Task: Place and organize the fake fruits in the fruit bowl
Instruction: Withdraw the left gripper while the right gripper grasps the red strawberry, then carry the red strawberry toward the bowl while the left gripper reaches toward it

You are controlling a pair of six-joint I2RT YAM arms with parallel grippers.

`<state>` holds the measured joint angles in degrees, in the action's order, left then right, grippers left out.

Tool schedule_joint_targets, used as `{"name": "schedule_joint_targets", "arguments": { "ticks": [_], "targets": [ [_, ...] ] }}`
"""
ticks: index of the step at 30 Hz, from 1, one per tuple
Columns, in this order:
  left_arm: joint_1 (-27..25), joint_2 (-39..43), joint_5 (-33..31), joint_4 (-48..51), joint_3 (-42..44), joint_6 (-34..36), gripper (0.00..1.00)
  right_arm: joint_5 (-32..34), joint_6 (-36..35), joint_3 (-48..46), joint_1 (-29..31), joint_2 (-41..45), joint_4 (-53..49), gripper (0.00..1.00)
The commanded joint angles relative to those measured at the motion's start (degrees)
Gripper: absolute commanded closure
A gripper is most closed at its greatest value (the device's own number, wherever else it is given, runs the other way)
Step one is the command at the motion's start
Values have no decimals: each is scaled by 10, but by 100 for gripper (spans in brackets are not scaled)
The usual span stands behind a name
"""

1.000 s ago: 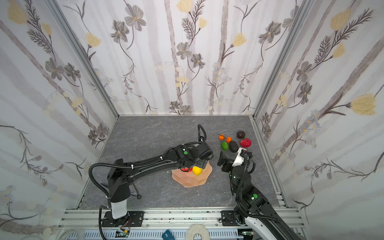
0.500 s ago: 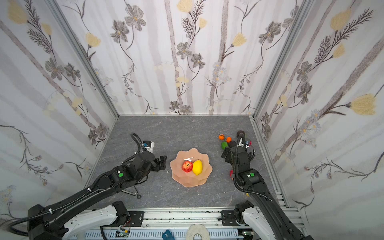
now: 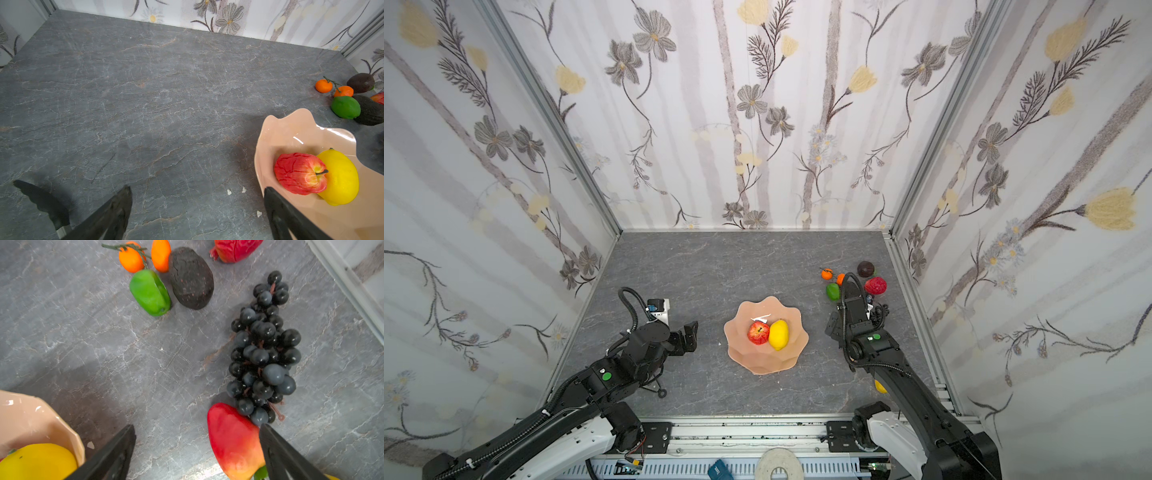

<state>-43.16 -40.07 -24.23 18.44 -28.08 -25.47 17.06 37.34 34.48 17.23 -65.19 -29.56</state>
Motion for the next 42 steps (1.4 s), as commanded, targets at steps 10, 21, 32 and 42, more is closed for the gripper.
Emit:
{"name": "schedule_joint_targets", "arguments": {
  "ticks": [10,21,32,42],
  "targets": [
    [2,62,-45,3,20,12,0,14,70,-40,-4,-54,3,4],
    [2,61,-56,9,21,11,0,-33,61,-45,6,-69,29,11],
    [2,48,-71,6,23,18,0,-34,73,-43,51,-100,50,18],
    [2,53,-62,-12,34,30,0,-27,72,-55,62,-103,80,27]
  ]
}}
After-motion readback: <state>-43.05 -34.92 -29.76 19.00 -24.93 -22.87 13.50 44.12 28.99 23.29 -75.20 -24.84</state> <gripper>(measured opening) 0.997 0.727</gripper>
